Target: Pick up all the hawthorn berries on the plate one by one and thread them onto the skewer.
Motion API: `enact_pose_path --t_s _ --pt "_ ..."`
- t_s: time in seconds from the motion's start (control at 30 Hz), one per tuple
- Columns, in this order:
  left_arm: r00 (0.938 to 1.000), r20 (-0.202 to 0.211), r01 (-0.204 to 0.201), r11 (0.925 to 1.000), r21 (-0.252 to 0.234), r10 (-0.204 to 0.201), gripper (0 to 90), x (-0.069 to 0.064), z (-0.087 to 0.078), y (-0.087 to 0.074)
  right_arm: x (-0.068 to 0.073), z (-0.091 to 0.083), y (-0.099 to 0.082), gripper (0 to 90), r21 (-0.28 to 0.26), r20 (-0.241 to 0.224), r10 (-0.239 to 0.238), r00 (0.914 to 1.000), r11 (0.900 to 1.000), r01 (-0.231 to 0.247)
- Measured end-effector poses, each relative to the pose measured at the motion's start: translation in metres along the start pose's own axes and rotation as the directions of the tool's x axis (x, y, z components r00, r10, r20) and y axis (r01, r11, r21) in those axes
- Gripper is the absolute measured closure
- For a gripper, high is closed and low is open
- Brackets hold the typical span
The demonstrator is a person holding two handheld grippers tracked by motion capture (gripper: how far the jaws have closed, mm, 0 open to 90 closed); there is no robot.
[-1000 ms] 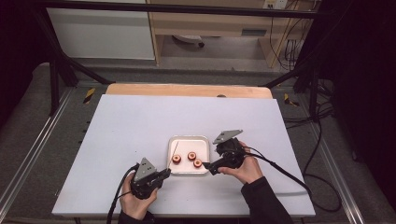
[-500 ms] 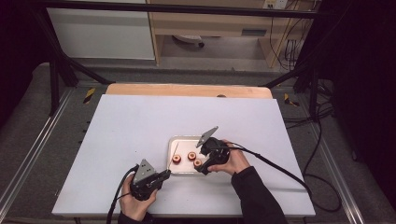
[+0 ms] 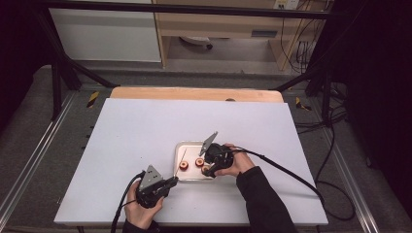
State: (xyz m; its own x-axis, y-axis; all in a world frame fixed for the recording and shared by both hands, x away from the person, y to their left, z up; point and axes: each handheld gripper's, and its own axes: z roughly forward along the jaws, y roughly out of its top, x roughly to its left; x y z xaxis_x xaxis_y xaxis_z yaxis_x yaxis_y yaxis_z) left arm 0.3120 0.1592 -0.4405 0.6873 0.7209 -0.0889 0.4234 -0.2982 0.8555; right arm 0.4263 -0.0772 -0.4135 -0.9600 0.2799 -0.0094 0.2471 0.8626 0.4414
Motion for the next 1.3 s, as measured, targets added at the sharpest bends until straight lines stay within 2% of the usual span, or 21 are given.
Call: enact_pose_path --t_s 0.37,0.4,0.43,0.53,0.7,0.83,0.93,1.03,1.1,1.2,1.27,1.3 --pt "1.0 0.006 -0.008 0.9999 0.015 0.008 88.6 0.001 0.001 -0.001 0.0 0.011 0.005 58.1 0.032 -0.015 -0.068 0.9976 0.9972 0.068" --pt "1.0 0.006 -0.007 0.9998 0.016 0.007 88.7 0.001 0.001 -0.001 0.001 0.011 0.006 60.0 0.035 -0.012 -0.064 0.9979 0.9973 0.065" --pt "0.9999 0.004 0.01 0.9995 0.03 -0.01 88.6 0.0 0.0 -0.002 0.001 0.012 0.006 60.3 0.04 -0.012 -0.071 0.9974 0.9967 0.071" --pt "0.9999 0.005 0.01 0.9995 0.029 -0.011 88.6 0.0 0.001 -0.002 0.001 0.013 0.006 60.6 0.04 -0.009 -0.071 0.9975 0.9967 0.071" --pt "0.9999 0.01 0.007 0.9996 0.029 -0.007 88.6 -0.001 0.001 -0.001 0.002 0.012 0.006 61.1 0.045 -0.005 -0.054 0.9986 0.9975 0.054" --pt "0.9999 0.012 0.009 0.9998 0.016 -0.009 88.6 -0.003 0.0 -0.001 0.003 0.0 0.004 61.1 -0.022 0.001 0.01 1.0 0.9997 -0.009" --pt "0.9999 0.011 0.011 0.9999 0.006 -0.011 88.7 -0.004 0.0 -0.001 0.002 -0.013 0.002 61.2 -0.104 0.009 0.069 0.9976 0.9923 -0.068" --pt "0.9998 0.014 0.016 0.9999 -0.003 -0.016 88.6 -0.005 0.0 -0.001 0.0 -0.028 -0.001 61.2 -0.194 0.017 0.134 0.9909 0.9726 -0.128" --pt "0.9997 0.015 0.019 0.9998 -0.009 -0.018 88.6 -0.006 0.001 0.0 -0.001 -0.037 -0.003 61.2 -0.254 0.009 0.196 0.9806 0.949 -0.187" --pt "0.9995 0.022 0.022 0.9996 -0.02 -0.022 88.6 -0.008 0.002 0.0 -0.002 -0.048 -0.008 61.2 -0.346 -0.014 0.286 0.9581 0.8978 -0.273" --pt "0.9993 0.029 0.025 0.9993 -0.028 -0.024 88.6 -0.01 0.003 0.001 -0.004 -0.055 -0.011 61.3 -0.412 -0.05 0.338 0.9397 0.8501 -0.328" --pt "0.9993 0.029 0.025 0.9993 -0.028 -0.024 88.6 -0.01 0.003 0.001 -0.004 -0.055 -0.011 61.3 -0.412 -0.05 0.338 0.9397 0.8501 -0.328"
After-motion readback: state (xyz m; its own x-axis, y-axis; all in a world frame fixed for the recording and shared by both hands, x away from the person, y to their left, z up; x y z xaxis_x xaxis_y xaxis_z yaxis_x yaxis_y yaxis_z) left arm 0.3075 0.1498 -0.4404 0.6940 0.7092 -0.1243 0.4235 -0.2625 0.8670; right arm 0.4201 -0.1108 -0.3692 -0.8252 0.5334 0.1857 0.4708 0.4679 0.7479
